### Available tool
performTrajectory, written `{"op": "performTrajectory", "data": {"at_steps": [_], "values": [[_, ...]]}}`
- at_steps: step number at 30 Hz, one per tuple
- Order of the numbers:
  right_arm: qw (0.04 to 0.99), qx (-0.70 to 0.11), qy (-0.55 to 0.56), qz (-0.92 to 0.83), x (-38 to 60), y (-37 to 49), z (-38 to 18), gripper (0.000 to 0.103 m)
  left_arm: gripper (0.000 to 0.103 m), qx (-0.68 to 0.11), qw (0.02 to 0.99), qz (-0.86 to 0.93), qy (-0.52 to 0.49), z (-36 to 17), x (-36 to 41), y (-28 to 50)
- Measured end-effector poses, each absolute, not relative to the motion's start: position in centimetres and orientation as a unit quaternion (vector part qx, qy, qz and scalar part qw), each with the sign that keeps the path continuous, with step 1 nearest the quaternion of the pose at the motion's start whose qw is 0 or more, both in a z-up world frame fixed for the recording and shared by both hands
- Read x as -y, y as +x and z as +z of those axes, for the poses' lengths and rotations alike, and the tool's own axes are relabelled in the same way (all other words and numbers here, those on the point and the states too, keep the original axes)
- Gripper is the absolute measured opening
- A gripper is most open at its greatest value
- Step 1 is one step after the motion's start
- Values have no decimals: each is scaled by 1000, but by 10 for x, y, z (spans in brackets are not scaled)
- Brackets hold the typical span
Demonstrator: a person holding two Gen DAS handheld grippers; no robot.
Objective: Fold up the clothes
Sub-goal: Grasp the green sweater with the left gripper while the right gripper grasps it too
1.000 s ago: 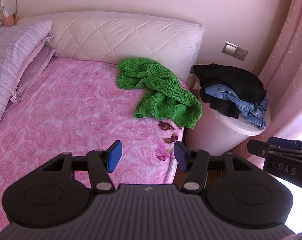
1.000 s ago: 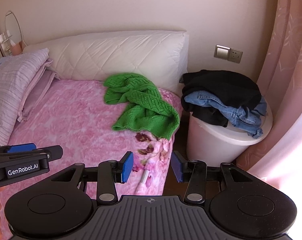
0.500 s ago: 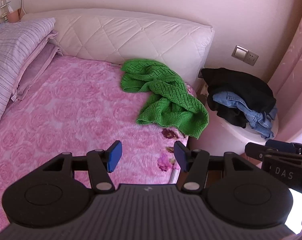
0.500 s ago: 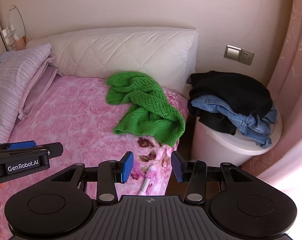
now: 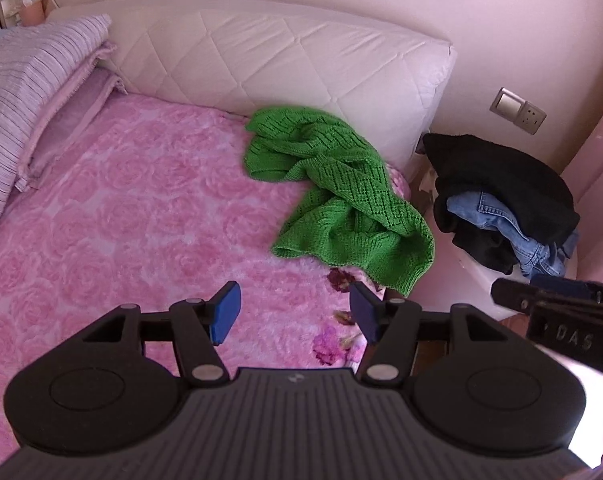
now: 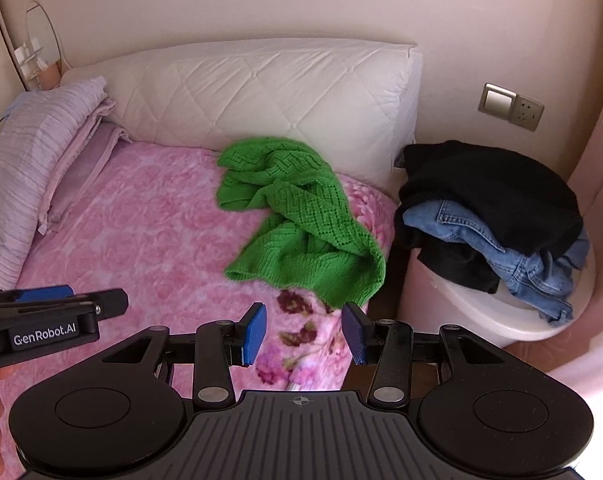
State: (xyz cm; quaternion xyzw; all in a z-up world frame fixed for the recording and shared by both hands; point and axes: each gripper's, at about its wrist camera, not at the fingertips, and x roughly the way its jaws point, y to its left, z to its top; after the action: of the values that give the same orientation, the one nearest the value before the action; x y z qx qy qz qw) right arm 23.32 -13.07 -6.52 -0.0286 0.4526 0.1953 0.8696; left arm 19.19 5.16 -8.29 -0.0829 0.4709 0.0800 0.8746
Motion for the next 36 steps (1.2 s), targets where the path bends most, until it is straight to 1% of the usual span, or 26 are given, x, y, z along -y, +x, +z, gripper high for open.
{"op": "performTrajectory", "data": {"at_steps": [4,10,16,21,24,29,33,36], "values": [[869,-451,-23,202,143,269,-74,46,57,-496,859,81,-92,-103,-50,221],[869,-443,-45,217,152,318,-93,46,56,-523,840,91,-110,-132,-53,263],[846,-474,-52,238,157,366,-128,46,56,-538,827,102,-127,-164,-60,299],[823,-503,-77,252,153,401,-162,46,56,-549,817,98,-145,-201,-68,323],[813,-511,-94,262,148,416,-180,46,56,-560,804,97,-176,-229,-77,335],[795,-523,-137,277,136,441,-215,46,56,-573,769,115,-260,-279,-94,352],[788,-521,-165,283,126,461,-242,46,55,-565,744,133,-332,-309,-108,363],[786,-522,-175,282,119,477,-260,46,50,-551,730,145,-377,-325,-120,370]]}}
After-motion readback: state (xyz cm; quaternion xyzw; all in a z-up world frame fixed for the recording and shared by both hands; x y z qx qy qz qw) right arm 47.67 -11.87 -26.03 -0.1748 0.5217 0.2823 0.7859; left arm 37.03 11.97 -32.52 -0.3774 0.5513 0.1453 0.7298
